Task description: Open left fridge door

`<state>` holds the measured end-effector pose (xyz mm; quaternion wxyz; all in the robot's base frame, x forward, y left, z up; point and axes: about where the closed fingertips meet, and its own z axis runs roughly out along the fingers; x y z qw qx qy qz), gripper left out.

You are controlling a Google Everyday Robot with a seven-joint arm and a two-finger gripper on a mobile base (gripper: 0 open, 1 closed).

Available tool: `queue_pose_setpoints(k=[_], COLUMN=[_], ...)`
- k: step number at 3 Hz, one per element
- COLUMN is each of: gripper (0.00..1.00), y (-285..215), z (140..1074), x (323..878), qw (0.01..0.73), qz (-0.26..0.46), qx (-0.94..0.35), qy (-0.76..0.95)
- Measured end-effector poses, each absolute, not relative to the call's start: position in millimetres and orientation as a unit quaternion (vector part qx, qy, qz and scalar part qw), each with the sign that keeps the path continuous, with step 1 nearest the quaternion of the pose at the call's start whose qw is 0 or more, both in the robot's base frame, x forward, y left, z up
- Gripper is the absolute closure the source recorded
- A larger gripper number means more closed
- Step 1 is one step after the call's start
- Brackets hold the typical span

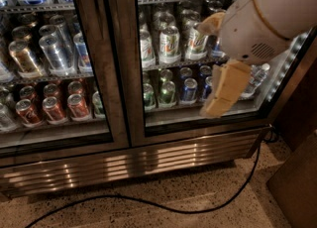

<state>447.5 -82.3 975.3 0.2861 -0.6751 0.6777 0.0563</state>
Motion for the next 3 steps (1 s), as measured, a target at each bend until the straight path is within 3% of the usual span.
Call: queue_pose_setpoints(k=[1,3], gripper=[0.00,0.00], y=[-29,11], z=[987,1005], x=[453,460], qw=[0.357,0.435], qz=[0.108,0.180], qx=[-0.686,-0.659], qy=[0.625,0.586])
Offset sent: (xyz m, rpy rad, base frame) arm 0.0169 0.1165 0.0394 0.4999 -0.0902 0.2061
